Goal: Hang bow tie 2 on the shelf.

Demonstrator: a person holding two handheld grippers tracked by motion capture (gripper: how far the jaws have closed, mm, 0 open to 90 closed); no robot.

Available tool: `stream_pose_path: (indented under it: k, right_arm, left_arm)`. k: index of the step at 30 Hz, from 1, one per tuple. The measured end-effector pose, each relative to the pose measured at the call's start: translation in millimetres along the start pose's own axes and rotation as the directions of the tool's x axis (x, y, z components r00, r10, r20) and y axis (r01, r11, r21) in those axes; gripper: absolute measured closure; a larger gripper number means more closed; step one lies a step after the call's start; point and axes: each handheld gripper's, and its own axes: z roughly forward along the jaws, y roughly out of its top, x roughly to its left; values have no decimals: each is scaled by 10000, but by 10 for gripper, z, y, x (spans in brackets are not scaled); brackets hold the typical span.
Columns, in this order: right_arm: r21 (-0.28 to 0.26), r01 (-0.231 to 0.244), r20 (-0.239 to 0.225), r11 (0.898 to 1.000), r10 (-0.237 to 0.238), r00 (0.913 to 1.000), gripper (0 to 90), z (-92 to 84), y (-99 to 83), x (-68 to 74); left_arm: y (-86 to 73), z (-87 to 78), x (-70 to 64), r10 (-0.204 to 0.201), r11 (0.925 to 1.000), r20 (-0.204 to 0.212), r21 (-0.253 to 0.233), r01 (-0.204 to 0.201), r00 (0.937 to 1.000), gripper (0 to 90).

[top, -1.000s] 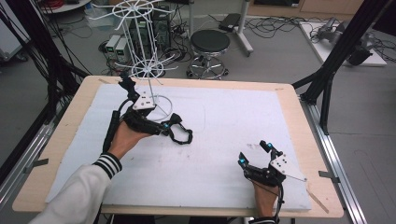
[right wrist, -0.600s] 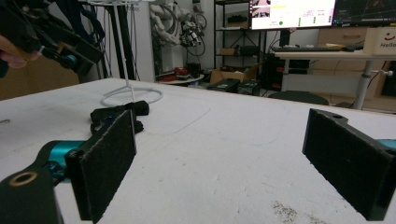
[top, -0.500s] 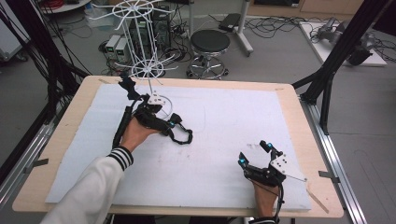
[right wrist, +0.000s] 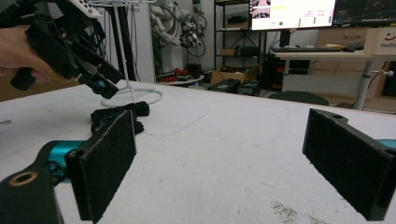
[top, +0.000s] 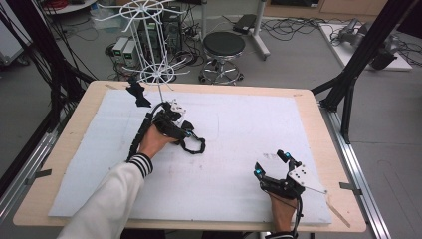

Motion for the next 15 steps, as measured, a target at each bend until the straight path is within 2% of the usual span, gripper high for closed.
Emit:
stream_pose_path:
  k: [7, 8, 15]
  right_arm:
    - [-8, 15, -3, 10000, -15, 10000, 90, 0, -1, -1]
    - [-21, 20, 2, 10000, -20, 10000, 90, 1, 0, -2]
    - [-14, 9, 4, 10000, -9, 10000, 90, 0, 0, -2]
  left_arm:
    - [-35, 78, 30, -181, 9989, -51, 434, 183, 9998, 291]
    - [-39, 93, 21, -326, 9986, -54, 408, 328, 9995, 297]
    - [-60, 147, 32, -334, 9963, 10, 789, 332, 9994, 379]
